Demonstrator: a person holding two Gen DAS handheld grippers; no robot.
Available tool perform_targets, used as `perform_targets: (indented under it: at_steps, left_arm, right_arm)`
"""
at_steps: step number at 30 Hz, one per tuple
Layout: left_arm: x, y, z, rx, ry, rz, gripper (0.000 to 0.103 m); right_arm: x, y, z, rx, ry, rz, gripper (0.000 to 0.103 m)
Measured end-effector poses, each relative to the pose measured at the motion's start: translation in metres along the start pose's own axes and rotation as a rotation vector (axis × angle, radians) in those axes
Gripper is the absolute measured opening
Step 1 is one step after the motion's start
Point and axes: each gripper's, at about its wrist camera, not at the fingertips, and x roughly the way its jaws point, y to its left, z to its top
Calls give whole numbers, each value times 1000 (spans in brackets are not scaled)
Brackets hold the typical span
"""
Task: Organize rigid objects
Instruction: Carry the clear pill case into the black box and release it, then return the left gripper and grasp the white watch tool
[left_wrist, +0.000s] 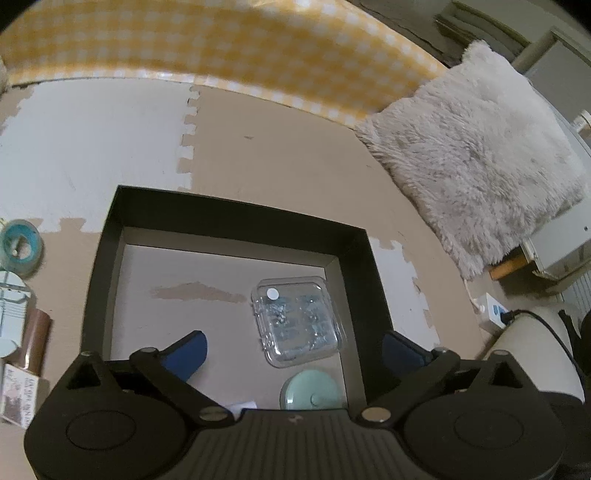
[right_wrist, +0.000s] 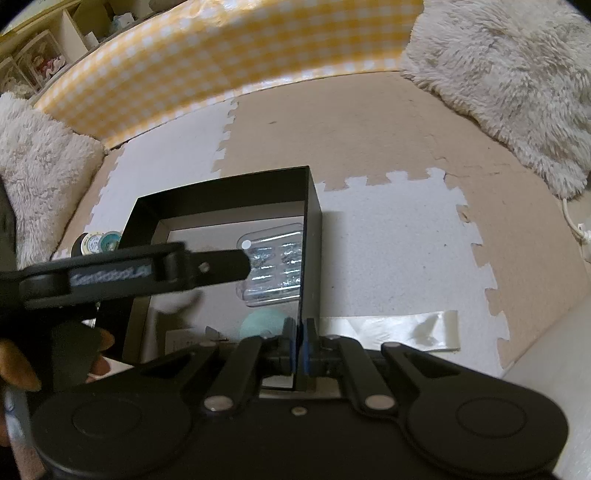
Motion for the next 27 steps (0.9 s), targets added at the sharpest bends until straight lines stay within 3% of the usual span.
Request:
perform_targets:
  at_steps: [15, 23, 27]
  left_arm:
    - [-70, -3, -9, 134, -19, -9, 103]
    - [-109, 15, -23, 193, -56, -3, 103]
    - [-123, 33, -31, 210, -76, 38, 103]
  right_arm:
    - [0, 0, 0, -2, 1, -3, 4]
    - [0, 2, 0, -13, 2, -11, 4]
    - [0, 3, 0, -16, 3, -15, 4]
